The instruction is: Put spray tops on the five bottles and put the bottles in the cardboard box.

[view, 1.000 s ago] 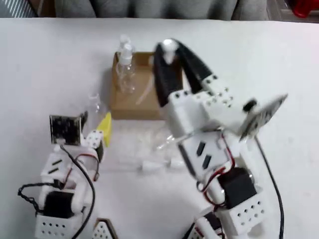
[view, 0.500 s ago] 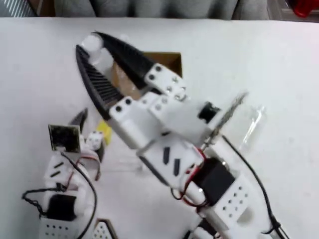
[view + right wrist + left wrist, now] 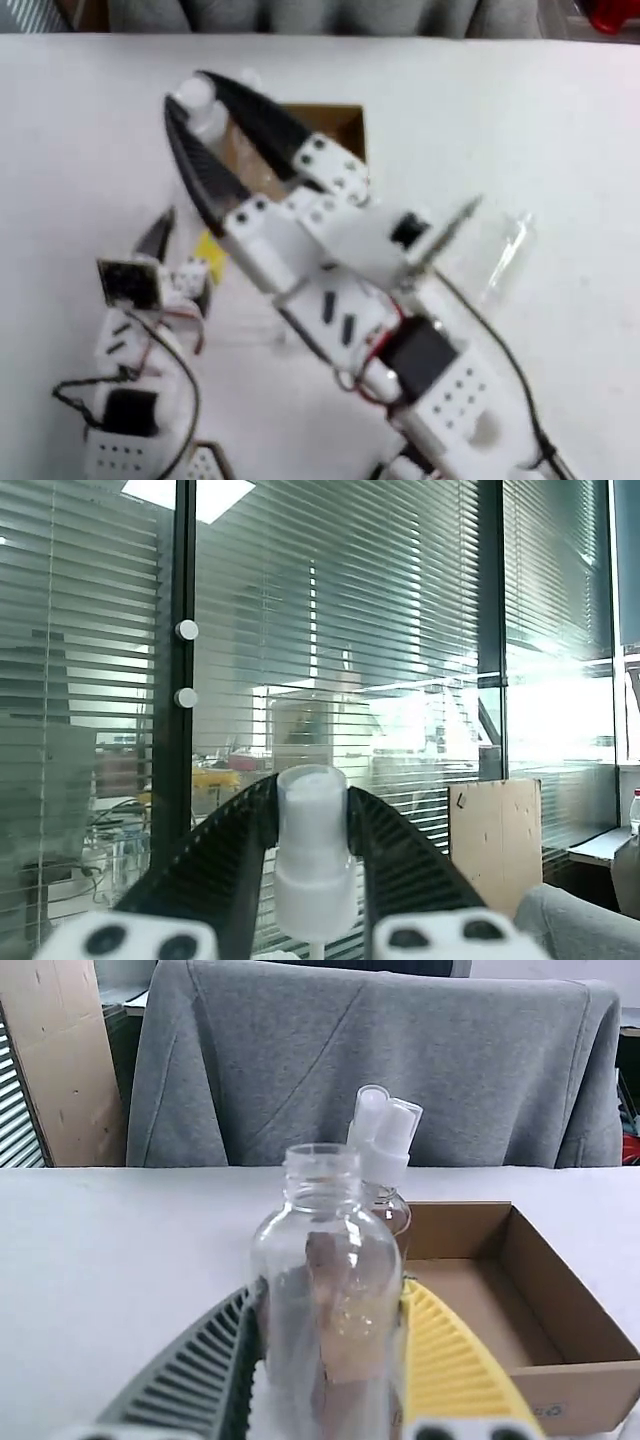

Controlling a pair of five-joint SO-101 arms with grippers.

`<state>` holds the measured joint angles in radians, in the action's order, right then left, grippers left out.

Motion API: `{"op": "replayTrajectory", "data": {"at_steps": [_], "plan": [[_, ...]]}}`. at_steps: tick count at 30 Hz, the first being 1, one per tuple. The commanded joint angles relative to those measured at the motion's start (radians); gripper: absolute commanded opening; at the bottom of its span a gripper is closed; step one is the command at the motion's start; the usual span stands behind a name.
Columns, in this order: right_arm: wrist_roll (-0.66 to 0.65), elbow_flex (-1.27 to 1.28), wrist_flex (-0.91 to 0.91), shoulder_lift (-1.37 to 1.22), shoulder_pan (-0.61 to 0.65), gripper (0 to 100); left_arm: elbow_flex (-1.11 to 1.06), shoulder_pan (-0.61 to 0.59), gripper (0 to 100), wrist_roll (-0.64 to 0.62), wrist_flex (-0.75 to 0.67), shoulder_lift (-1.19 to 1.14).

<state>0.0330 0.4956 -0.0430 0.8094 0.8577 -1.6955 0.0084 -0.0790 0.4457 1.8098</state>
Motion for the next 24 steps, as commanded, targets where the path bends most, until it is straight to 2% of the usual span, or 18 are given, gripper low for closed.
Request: {"op": "replayTrajectory", "data": {"at_steps": [1,7,24], "plan": [[-0.009,-0.009,-0.081,-0.065,-0.041,1.7,0.002,0.002,2,0.005,-0.021,0.021],[-0.009,-0.011,-0.185,-0.170,-0.093,1.7,0.002,0.002,2,0.005,-0.021,0.019],[-0.009,-0.009,-0.179,-0.268,-0.088,1.7,0.002,0.002,2,0.005,-0.021,0.019]]}}
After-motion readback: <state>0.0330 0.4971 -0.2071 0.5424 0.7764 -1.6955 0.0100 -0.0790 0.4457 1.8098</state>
